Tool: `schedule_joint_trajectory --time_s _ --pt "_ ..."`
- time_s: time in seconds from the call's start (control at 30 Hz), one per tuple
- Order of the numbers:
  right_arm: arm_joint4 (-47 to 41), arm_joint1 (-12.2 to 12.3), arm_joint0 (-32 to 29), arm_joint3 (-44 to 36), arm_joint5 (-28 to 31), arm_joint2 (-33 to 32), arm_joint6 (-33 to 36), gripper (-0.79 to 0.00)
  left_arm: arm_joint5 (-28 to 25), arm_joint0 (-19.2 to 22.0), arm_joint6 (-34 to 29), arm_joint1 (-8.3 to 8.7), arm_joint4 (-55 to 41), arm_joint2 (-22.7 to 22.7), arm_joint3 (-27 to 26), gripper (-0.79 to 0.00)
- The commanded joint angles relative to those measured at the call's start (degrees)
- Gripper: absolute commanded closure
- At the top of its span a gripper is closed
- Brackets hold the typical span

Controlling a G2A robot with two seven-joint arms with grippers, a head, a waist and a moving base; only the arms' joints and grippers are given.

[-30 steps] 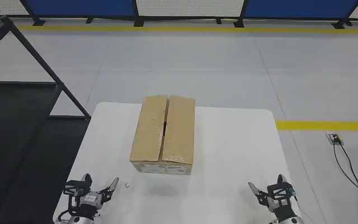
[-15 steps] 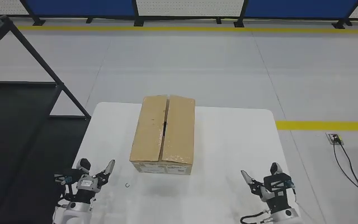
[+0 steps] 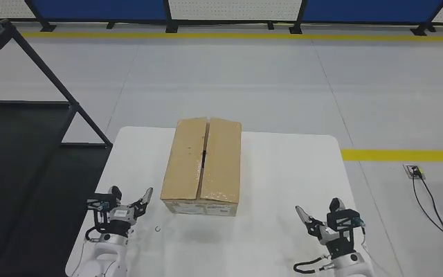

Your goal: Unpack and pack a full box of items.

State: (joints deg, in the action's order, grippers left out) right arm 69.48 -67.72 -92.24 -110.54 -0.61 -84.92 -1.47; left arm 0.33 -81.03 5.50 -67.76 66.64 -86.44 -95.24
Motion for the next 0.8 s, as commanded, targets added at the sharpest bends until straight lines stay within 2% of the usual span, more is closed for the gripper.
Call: schedule_joint_trajectory --time_s 0.0,0.17,0.77 --pt "0.5 -0.1 0.0 0.0 -0.3 0.3 -0.3 -0.785 -0.1 1.4 -0.2 -0.20 1.3 1.8 1.5 -0.785" --pt "2.3 -0.3 -0.1 0.1 -1.6 0.8 -1.0 -0.785 -0.2 2.4 0.2 -0.62 2.0 4.0 2.7 -0.785" --pt "6.2 -0.6 -1.4 -0.4 0.1 0.7 -3.4 -0.785 -3.3 0.9 1.0 -1.12 5.7 6.7 0.6 -0.785"
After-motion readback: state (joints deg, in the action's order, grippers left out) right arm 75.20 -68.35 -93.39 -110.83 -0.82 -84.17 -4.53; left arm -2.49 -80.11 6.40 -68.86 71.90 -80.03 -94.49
